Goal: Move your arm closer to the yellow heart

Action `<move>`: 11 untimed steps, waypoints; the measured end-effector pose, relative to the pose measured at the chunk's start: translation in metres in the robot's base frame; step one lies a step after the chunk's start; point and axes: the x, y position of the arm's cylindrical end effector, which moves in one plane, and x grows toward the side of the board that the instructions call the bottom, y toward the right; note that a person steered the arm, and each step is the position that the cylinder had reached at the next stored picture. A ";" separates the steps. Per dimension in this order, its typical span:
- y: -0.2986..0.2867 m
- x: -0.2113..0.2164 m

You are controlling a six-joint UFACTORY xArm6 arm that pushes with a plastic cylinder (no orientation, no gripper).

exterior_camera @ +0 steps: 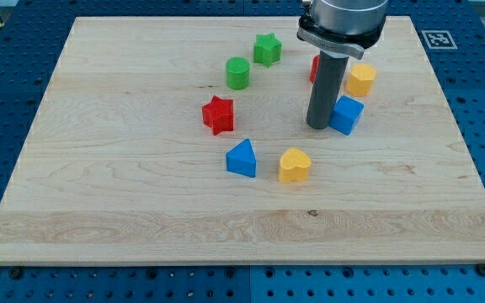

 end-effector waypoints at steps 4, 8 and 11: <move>0.008 0.026; 0.023 0.058; 0.107 0.058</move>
